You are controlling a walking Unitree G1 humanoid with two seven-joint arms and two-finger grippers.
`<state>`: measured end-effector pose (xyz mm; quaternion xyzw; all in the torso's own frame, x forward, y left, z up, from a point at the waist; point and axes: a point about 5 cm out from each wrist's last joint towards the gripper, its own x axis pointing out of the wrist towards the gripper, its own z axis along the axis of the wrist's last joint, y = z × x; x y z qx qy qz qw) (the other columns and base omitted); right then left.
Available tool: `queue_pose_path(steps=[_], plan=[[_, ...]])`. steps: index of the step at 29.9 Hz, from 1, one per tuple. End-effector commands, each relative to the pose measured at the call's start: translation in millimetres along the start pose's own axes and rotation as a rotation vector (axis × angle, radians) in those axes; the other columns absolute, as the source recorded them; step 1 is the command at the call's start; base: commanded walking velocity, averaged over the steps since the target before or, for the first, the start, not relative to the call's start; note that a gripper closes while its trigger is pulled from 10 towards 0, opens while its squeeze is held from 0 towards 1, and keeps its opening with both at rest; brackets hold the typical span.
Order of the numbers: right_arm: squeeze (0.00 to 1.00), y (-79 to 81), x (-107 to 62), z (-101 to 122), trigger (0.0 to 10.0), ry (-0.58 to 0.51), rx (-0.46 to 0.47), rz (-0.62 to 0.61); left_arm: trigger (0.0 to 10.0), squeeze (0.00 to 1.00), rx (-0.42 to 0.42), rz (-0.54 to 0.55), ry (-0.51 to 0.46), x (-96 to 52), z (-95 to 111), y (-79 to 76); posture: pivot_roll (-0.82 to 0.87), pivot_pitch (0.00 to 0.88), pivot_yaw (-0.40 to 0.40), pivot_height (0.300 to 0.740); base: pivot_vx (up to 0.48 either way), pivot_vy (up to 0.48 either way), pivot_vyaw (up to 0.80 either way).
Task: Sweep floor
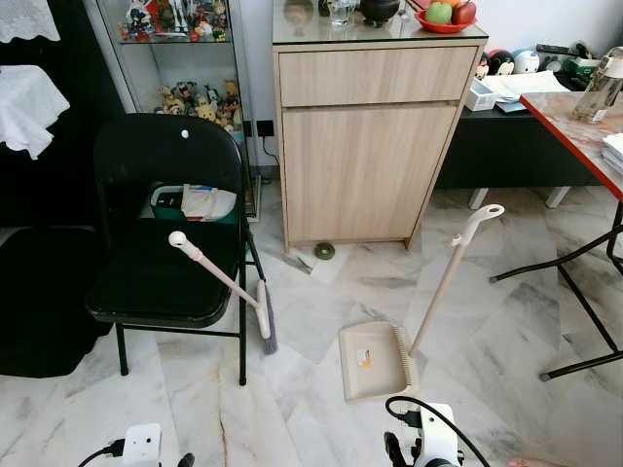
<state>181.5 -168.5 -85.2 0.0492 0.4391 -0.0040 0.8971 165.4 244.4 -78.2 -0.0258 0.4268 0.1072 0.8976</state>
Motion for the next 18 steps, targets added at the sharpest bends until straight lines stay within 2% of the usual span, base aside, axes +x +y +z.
queue_pose_path(steps=[1, 3, 5, 7, 14, 15, 18], plan=[[0.00, 0.5, -1.0, -5, 10.0, 0.017, 0.016, 0.005, 10.0, 0.00, -0.085, 0.037, 0.016, -1.8, -6, 5.4, 0.01, 0.004, -0.018, 0.740, 0.000, 0.000, 0.00], [0.00, 1.5, -1.2, -6, 10.0, 0.016, 0.013, 0.009, 10.0, 0.00, -0.149, 0.061, -0.032, -1.7, 0, 10.0, 0.02, 0.006, -0.016, 0.740, 0.000, 0.000, 0.00], [0.00, 1.7, -1.2, -6, 10.0, 0.016, 0.012, 0.010, 10.0, 0.00, -0.154, 0.066, -0.047, -1.7, 2, 10.9, 0.02, 0.008, -0.015, 0.740, 0.000, 0.000, 0.00], [0.00, 4.0, -1.5, -8, 10.0, 0.016, 0.013, 0.013, 10.0, 0.00, -0.127, 0.048, -0.082, -1.4, 7, 10.2, 0.02, 0.016, -0.008, 0.740, 0.000, 0.000, 0.00], [0.00, 4.7, -2.4, -12, 10.0, 0.010, 0.043, -0.025, 10.0, 0.00, -0.078, 0.015, -0.079, -0.8, 8, 5.6, 0.02, 0.020, 0.004, 0.740, 0.000, 0.000, 0.00], [0.00, 4.6, -2.6, -13, 10.0, 0.015, 0.051, -0.027, 10.0, 0.00, -0.054, 0.004, -0.078, -0.8, 7, 4.4, 0.02, 0.019, 0.006, 0.740, 0.000, 0.000, 0.00], [0.00, 4.2, -3.0, -14, 10.0, 0.018, 0.042, -0.037, 10.0, 0.00, 0.134, -0.030, -0.054, -0.8, 4, -1.7, 0.02, 0.017, 0.008, 0.740, 0.000, 0.000, 0.00]])
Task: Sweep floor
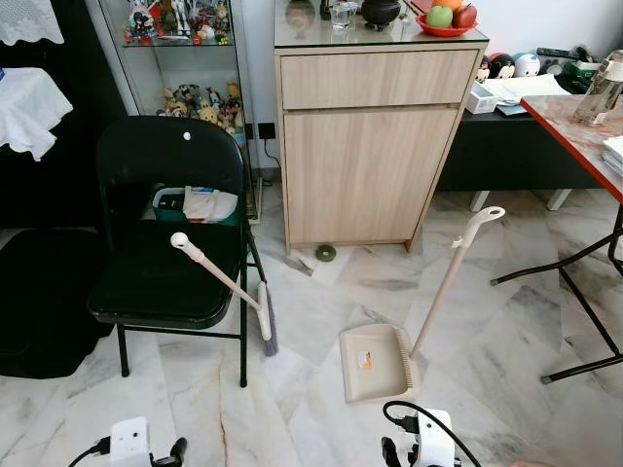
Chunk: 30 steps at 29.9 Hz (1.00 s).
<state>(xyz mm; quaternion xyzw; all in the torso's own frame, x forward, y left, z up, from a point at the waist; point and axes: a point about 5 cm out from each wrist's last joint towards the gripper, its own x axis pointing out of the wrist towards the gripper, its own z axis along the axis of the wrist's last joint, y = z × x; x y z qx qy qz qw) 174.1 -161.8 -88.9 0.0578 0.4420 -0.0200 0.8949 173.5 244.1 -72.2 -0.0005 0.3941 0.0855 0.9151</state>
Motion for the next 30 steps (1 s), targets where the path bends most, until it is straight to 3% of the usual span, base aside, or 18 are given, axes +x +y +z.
queue_pose_path(steps=[1, 5, 11, 15, 18, 25, 28, 30], plan=[[0.00, -1.9, -1.5, -5, 10.0, 0.010, -0.013, -0.017, 10.0, 0.00, 0.111, -0.024, 0.041, -1.7, -8, -2.6, 0.02, 0.017, 0.008, 0.740, 0.000, 0.000, 0.00], [0.00, -1.3, -1.6, -6, 10.0, 0.017, -0.045, -0.007, 10.0, 0.00, 0.092, -0.010, 0.043, -1.6, -8, -2.6, 0.02, 0.013, 0.004, 0.740, 0.000, 0.000, 0.00], [0.00, -0.7, -1.8, -9, 10.0, 0.050, -0.198, 0.031, 10.0, 0.00, 0.105, -0.012, 0.045, -0.9, -8, -5.3, 0.02, 0.015, -0.005, 0.740, 0.000, 0.000, 0.00], [0.00, -4.0, -2.3, -10, 10.0, 0.062, -0.219, 0.022, 10.0, 0.00, 0.087, -0.001, 0.054, -1.4, -10, -4.7, 0.02, 0.021, -0.014, 0.740, 0.000, 0.000, 0.00], [0.00, -1.8, -3.2, -14, 10.0, 0.080, -0.358, 0.055, 10.0, 0.00, 0.077, 0.006, 0.067, -2.2, -13, -4.5, 0.02, 0.024, -0.016, 0.740, 0.000, 0.000, 0.00], [0.00, 1.6, -4.2, -19, 10.0, 0.095, -0.431, 0.083, 10.0, 0.00, 0.052, 0.020, 0.081, -4.1, -18, -3.5, 0.02, 0.022, -0.015, 0.740, 0.000, 0.000, 0.00], [0.00, 2.2, -4.7, -21, 10.0, 0.095, -0.355, 0.068, 10.0, 0.00, 0.005, 0.034, 0.079, -4.9, -19, 0.2, 0.02, 0.019, -0.010, 0.740, 0.000, 0.000, 0.00], [0.00, 2.6, -4.7, -21, 10.0, 0.096, -0.346, 0.066, 10.0, 0.00, 0.018, 0.025, 0.087, -4.8, -19, 0.3, 0.02, 0.017, -0.007, 0.740, 0.000, 0.000, 0.00]])
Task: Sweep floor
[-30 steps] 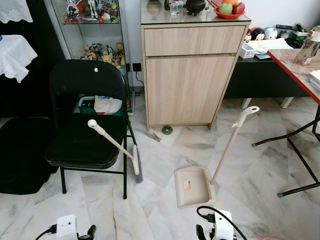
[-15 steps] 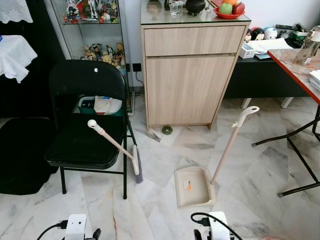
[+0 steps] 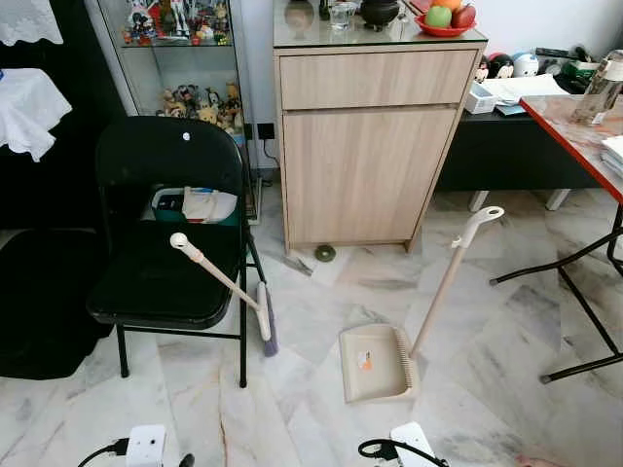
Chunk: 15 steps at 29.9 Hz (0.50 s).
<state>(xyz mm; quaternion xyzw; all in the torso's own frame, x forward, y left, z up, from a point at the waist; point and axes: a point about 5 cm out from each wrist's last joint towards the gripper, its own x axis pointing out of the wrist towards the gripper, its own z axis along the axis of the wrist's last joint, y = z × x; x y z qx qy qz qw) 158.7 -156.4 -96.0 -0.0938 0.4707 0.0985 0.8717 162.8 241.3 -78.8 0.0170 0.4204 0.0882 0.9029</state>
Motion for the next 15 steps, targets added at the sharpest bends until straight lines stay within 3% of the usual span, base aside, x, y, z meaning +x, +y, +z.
queue_pose_path(steps=[1, 15], plan=[[0.00, 1.2, -0.6, -4.3, 10.0, 0.017, 0.031, -0.003, 10.0, 0.00, -0.006, -0.005, 0.039, -1.4, -7.2, 1.3, 0.02, 0.017, -0.007, 0.740, 0.000, 0.000, 0.00], [0.00, 0.7, -0.3, -3.3, 10.0, 0.015, 0.097, -0.012, 10.0, 0.00, -0.005, -0.032, 0.012, 1.1, 1.3, -3.1, 0.00, 0.029, 0.004, 0.740, 0.000, 0.000, 0.00]])
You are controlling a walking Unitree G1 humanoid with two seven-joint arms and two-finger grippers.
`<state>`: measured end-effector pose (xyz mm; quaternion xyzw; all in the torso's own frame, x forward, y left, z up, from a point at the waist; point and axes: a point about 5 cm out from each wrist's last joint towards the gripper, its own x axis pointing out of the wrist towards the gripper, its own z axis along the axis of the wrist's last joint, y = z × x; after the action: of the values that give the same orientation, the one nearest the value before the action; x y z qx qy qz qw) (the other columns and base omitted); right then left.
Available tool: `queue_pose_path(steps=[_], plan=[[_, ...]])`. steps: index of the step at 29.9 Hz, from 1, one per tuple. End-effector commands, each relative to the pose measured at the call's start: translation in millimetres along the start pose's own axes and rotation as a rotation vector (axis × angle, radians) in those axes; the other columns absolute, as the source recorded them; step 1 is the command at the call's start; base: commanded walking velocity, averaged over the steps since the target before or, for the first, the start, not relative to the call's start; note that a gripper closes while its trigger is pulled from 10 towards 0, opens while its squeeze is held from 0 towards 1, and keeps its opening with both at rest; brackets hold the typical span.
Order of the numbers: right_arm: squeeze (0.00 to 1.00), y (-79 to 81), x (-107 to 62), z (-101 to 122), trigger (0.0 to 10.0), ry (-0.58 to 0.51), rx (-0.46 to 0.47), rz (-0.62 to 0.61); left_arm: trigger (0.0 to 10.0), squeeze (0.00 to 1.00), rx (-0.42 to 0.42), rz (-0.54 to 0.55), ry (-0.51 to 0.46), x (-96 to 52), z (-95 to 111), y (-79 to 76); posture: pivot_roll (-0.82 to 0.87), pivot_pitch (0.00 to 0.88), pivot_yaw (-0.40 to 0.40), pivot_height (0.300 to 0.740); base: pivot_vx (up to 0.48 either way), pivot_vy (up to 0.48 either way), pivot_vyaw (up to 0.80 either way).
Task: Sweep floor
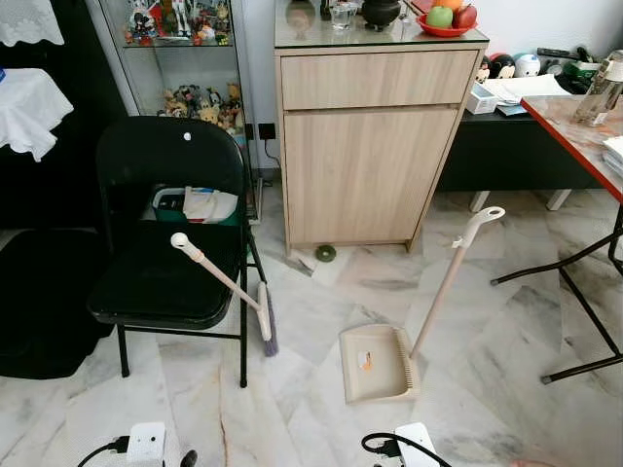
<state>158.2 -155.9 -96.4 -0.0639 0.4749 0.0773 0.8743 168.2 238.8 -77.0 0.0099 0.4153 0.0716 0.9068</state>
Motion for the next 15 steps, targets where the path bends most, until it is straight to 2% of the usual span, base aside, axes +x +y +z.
queue_pose_path(steps=[1, 5, 15], plan=[[0.00, -0.4, -0.5, -3.3, 10.0, 0.015, 0.025, -0.004, 10.0, 0.00, 0.004, -0.004, 0.031, -0.6, -4.7, -0.5, 0.00, 0.032, 0.004, 0.740, 0.000, 0.000, 0.00], [0.00, -0.5, -0.7, -4.5, 10.0, 0.022, 0.019, -0.001, 10.0, 0.00, 0.018, -0.023, 0.045, -1.2, -7.3, -1.1, 0.00, 0.037, 0.006, 0.740, 0.000, 0.000, 0.00], [0.00, -0.6, -1.2, -6.6, 10.0, 0.027, 0.032, 0.003, 10.0, 0.00, -0.004, -0.005, 0.060, -3.2, -12.5, 3.4, 0.01, 0.053, 0.003, 0.740, 0.243, -0.230, 0.00]])
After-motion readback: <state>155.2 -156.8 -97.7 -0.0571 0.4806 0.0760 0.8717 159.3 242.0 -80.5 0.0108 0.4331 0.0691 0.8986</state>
